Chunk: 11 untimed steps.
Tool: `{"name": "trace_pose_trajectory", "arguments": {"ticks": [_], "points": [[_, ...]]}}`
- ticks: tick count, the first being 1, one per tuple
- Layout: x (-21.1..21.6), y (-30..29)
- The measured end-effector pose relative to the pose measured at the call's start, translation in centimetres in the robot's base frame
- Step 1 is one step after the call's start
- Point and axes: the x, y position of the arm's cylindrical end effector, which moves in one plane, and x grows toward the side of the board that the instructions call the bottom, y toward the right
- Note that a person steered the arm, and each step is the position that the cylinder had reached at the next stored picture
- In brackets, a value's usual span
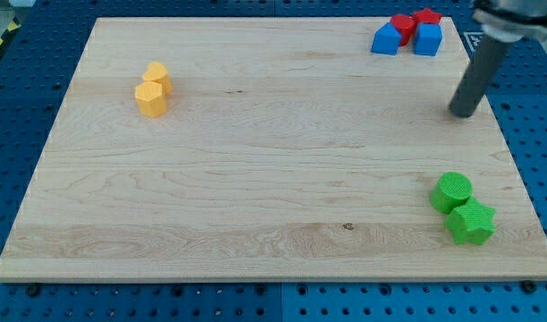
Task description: Separate the red blocks from blue blocks
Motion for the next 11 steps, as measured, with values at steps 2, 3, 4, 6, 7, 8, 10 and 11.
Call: {"name": "trace_pose_trajectory", "arguments": {"ticks": [2,3,4,6,7,8,10,11], "points": [[-12.1,6.6],[-13.5,6.6],[-15.2,3.2],[-17.2,-0.3],[-17.2,-0.9],[-16.9,-2.5],[-16.6,-6.6],[-16.6,-9.5]]}}
